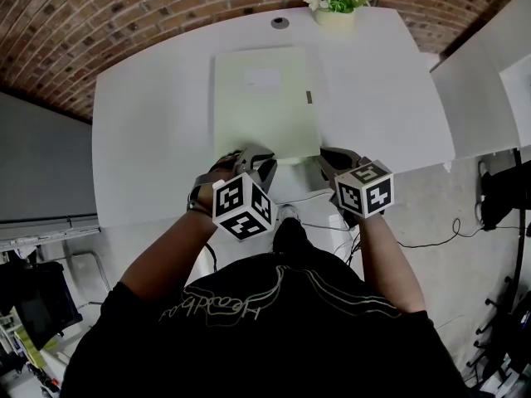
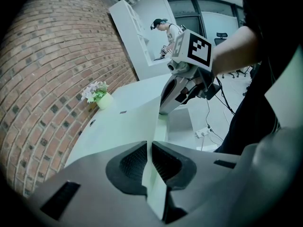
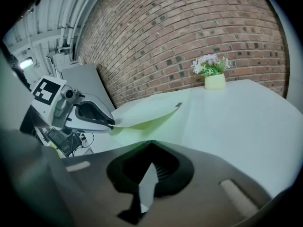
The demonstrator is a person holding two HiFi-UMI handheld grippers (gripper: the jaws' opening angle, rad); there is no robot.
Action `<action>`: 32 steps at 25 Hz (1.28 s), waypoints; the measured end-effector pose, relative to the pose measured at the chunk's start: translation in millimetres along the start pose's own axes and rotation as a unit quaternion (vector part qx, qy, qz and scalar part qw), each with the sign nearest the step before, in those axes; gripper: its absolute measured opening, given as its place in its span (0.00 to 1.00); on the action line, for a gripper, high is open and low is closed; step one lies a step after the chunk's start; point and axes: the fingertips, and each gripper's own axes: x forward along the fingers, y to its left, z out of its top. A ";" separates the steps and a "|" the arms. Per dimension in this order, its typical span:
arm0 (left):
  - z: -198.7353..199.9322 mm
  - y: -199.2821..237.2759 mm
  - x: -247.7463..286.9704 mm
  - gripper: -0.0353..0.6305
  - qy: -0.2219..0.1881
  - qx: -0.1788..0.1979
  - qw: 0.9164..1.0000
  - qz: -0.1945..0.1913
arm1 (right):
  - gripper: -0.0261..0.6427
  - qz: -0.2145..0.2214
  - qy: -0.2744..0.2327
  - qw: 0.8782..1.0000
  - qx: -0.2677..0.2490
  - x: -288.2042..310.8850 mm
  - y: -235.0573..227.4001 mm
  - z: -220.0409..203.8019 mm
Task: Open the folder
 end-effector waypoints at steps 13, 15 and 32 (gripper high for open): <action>2.5 3.4 -2.1 0.10 -0.003 -0.009 1.000 -0.005 | 0.04 -0.004 0.020 1.000 -0.005 2.3 -0.6 0.2; 2.9 3.8 -2.0 0.10 -0.004 -0.011 1.000 -0.005 | 0.04 -0.006 0.023 1.000 -0.009 2.5 -1.3 -0.3; 5.4 10.8 -11.4 0.10 -0.008 -0.019 1.000 0.009 | 0.04 -0.017 0.042 0.999 -0.021 3.3 -2.5 -4.4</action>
